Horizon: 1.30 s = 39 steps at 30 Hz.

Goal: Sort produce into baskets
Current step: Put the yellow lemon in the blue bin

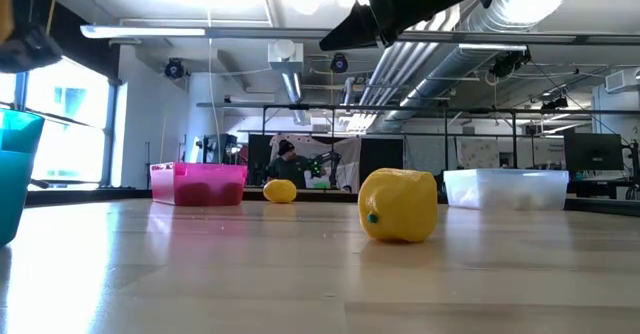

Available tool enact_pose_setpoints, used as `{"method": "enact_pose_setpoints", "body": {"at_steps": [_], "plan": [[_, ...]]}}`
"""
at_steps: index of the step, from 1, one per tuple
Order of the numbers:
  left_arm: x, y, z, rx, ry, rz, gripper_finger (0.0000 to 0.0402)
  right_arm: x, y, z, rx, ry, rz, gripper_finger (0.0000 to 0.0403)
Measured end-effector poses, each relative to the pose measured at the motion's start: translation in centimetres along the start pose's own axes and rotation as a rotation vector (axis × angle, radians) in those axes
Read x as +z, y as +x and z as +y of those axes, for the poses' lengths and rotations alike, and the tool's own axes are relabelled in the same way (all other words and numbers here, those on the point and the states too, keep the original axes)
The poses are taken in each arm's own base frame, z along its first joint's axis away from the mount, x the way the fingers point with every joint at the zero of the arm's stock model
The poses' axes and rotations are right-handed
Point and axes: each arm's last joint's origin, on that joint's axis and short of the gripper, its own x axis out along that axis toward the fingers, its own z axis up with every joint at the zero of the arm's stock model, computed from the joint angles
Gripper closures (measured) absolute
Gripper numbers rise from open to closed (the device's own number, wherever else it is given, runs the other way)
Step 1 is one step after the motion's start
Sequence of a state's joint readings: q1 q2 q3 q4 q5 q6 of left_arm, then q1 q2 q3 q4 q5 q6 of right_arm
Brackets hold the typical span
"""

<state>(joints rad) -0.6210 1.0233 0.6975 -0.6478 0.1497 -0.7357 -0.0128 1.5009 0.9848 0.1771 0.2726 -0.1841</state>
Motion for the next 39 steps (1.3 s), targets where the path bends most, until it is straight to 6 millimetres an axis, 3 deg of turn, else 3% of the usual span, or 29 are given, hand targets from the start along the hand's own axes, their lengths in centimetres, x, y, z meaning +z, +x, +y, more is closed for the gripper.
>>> {"method": "enact_pose_setpoints", "body": {"at_steps": [8, 17, 27, 34, 39], "plan": [[-1.0, 2.8, -1.7, -0.064, -0.003, 0.177, 0.0250, 0.0, 0.0, 0.0, 0.000, -0.001, 0.003, 0.0402], [-1.6, 4.6, -2.8, -0.088, 0.028, 0.217, 0.0250, -0.1, 0.0, 0.0, 0.001, -0.002, 0.010, 0.0402], [-1.4, 4.7, -2.6, -0.080, -0.024, 0.229, 0.0157, -0.2, 0.0, 0.0, 0.002, -0.004, 0.015, 0.0403], [-1.1, 4.6, -2.4, -0.103, -0.019, 0.246, 0.0149, -0.2, 0.0, 0.0, 0.002, -0.004, 0.016, 0.0403], [0.5, 3.5, -3.0, -0.151, 0.042, 0.189, 0.0158, -0.2, 0.0, 0.0, 0.003, -0.023, 0.021, 0.0403]]}}
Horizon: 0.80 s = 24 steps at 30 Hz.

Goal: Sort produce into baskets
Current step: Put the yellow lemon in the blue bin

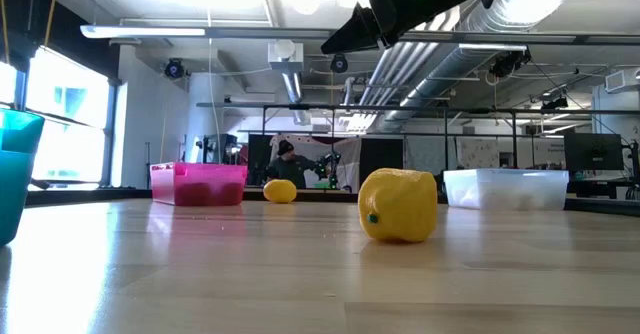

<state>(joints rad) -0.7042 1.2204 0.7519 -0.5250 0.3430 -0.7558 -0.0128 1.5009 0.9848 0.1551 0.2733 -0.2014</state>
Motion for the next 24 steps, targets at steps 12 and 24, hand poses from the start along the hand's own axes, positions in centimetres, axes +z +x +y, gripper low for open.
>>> {"method": "enact_pose_setpoints", "body": {"at_steps": [12, 24], "plan": [[4.4, -4.1, 5.9, 0.033, 0.204, -0.183, 0.0346, -2.8, 0.7, -2.4, -0.005, 0.029, -0.009, 0.0403], [6.6, -8.5, 13.5, 0.218, 0.077, -0.380, 0.0401, -8.8, 0.2, -2.8, -0.059, 0.197, -0.012, 0.0403]]}}
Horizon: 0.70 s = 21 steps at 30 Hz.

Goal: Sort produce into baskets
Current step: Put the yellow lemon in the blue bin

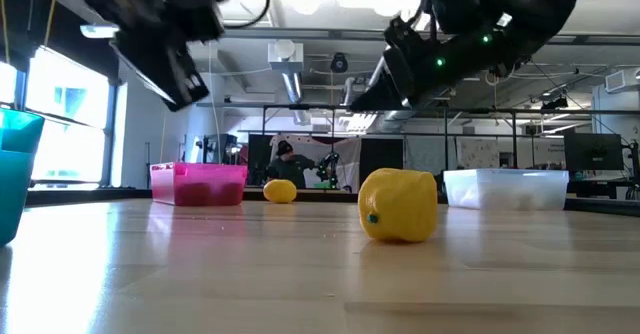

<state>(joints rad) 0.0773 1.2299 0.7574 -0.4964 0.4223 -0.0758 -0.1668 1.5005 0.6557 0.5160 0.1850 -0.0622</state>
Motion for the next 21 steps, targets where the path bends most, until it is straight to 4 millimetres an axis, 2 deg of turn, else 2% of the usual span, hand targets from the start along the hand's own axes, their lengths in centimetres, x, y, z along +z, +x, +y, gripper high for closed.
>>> {"method": "enact_pose_setpoints", "body": {"at_steps": [3, 7, 11, 16, 21], "plan": [[0.6, 0.0, 1.8, 0.093, -0.062, 0.000, 0.0401, -0.3, 0.0, -0.1, -0.012, 0.010, 0.010, 0.0403], [2.8, -0.1, 4.0, 0.284, -0.102, -0.014, 0.0400, -0.3, 0.0, -0.6, -0.025, 0.008, 0.012, 0.0403], [5.5, 0.1, 5.6, 0.466, 0.028, 0.009, 0.0385, -0.4, 0.1, -1.0, -0.041, 0.011, 0.022, 0.0403], [8.6, 0.3, 8.0, 0.635, 0.145, 0.093, 0.0335, -0.7, 0.1, -1.2, -0.045, 0.008, 0.052, 0.0403], [10.1, 0.4, 12.3, 0.746, 0.101, 0.191, 0.0265, -1.0, 0.1, -1.3, -0.047, 0.003, 0.081, 0.0403]]}}
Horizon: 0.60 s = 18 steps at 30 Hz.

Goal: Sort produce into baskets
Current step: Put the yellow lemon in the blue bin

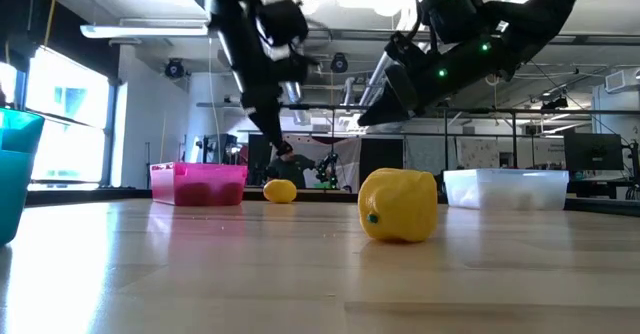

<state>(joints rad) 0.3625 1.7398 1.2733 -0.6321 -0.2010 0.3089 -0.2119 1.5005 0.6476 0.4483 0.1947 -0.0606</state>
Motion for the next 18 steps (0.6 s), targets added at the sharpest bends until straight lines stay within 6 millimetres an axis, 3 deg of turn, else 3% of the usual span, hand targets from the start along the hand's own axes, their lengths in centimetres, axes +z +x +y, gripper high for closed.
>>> {"method": "enact_pose_setpoints", "body": {"at_steps": [5, 8, 18], "plan": [[-0.1, 3.7, 3.5, 0.050, -0.080, 0.116, 0.0203, -0.1, 0.0, 0.0, 0.000, -0.014, 0.014, 0.0403], [-0.5, 4.8, 5.0, 0.056, -0.133, 0.164, 0.0175, -0.2, 0.0, -0.2, -0.005, -0.018, 0.017, 0.0403], [-0.8, 7.1, 6.8, 0.077, -0.168, 0.148, 0.0142, -0.3, 0.3, -1.7, -0.010, -0.004, 0.024, 0.0403]]}}
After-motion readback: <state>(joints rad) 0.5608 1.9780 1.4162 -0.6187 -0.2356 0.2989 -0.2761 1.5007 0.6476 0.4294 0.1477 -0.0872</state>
